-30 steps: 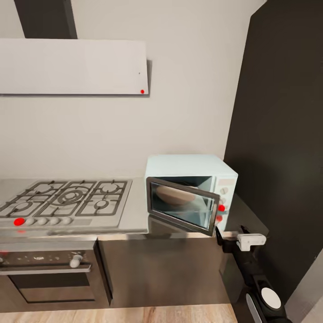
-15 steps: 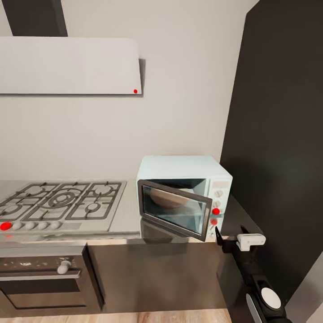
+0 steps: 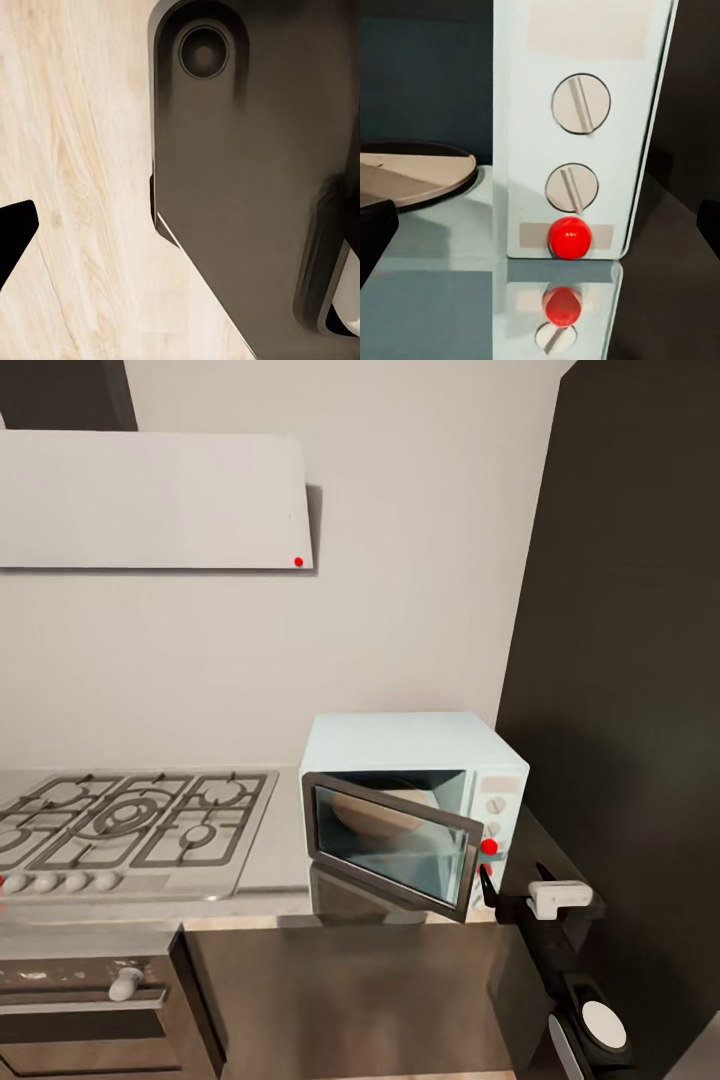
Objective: In the kitchen, take the popcorn bag from the countertop, put it into the microwave, and heat it until the popcorn is cooked so the cooked popcorn ends up inside the bag.
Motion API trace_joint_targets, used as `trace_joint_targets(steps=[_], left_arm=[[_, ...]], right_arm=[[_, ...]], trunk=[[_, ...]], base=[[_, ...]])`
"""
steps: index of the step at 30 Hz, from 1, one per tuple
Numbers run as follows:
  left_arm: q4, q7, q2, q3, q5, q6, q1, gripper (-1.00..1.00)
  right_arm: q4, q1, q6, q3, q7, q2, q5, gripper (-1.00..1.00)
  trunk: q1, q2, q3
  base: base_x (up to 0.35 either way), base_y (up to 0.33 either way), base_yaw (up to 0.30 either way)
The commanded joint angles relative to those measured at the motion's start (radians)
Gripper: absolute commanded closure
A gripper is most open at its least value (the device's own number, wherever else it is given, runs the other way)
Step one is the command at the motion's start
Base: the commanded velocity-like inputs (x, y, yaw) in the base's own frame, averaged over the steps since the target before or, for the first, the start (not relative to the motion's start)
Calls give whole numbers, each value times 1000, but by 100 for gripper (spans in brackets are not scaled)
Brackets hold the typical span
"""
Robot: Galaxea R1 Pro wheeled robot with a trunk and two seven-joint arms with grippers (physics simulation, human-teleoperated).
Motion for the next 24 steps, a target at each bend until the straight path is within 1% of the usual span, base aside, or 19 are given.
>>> trace_joint_targets(steps=[1, 3, 10, 18, 24], left_arm=[[-2, 2, 0, 1, 0, 1, 0, -100], [-2, 2, 0, 1, 0, 1, 0, -100], [-2, 2, 1, 2, 0, 2, 1, -100], [-2, 2, 0, 1, 0, 2, 1, -100], [-2, 2, 0, 1, 0, 2, 1, -100]], right_arm=[[0, 0, -3, 0, 0, 0, 0, -100], [0, 0, -3, 0, 0, 0, 0, -100], [0, 0, -3, 0, 0, 0, 0, -100], [1, 0, -3, 1, 7, 0, 0, -100], [3, 0, -3, -1, 79, 0, 0, -100]], trunk=[[0, -1, -1], [0, -1, -1], [0, -1, -1], [0, -1, -1], [0, -1, -1]], base=[[26, 0, 0], [139, 0, 0], [275, -13, 0], [24, -2, 0], [0, 0, 0]])
